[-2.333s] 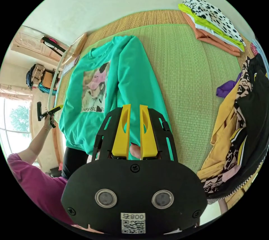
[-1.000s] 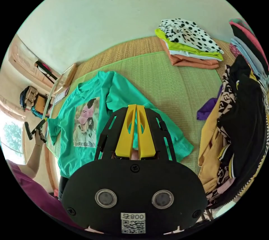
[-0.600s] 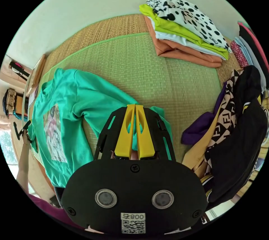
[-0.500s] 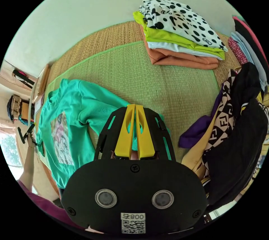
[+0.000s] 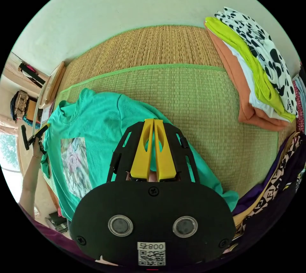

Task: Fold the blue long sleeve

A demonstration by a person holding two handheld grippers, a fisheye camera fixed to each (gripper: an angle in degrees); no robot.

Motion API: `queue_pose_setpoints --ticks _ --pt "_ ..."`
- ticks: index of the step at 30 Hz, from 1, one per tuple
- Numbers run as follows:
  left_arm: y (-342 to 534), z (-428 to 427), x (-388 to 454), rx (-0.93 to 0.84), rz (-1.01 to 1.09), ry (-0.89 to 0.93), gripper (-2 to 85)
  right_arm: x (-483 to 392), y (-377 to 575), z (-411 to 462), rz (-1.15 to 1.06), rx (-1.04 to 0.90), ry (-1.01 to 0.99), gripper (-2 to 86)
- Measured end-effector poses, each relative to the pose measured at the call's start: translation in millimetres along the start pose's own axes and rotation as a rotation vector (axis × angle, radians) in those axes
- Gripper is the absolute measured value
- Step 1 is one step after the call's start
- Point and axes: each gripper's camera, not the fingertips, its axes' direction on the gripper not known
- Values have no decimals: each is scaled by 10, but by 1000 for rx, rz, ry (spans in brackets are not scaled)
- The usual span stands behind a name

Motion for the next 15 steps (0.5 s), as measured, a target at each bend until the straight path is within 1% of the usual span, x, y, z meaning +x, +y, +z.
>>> queue_pose_setpoints --ticks 3,4,6,8,9,11,13,15 --pt "16 -116 50 107 10 143 1 -31 150 -187 -32 67 -63 -5" --pt "16 -94 88 105 25 167 1 -110 243 -238 -67 110 -69 -5" --pt "-19 0 132 66 37 151 2 -253 279 -206 -113 129 -69 -4" --pt "-67 126 144 8 34 107 3 -403 156 -33 -148 91 -102 -4" --pt "-86 155 130 8 22 109 4 -423 115 27 -145 73 -94 -4" --pt "-114 118 117 28 4 155 7 -469 11 173 -137 31 -109 -2" --pt "-163 19 198 98 61 214 15 -608 13 102 -195 89 -78 1" --pt "-251 1 277 118 103 265 28 -772 -17 53 -260 126 -63 8"
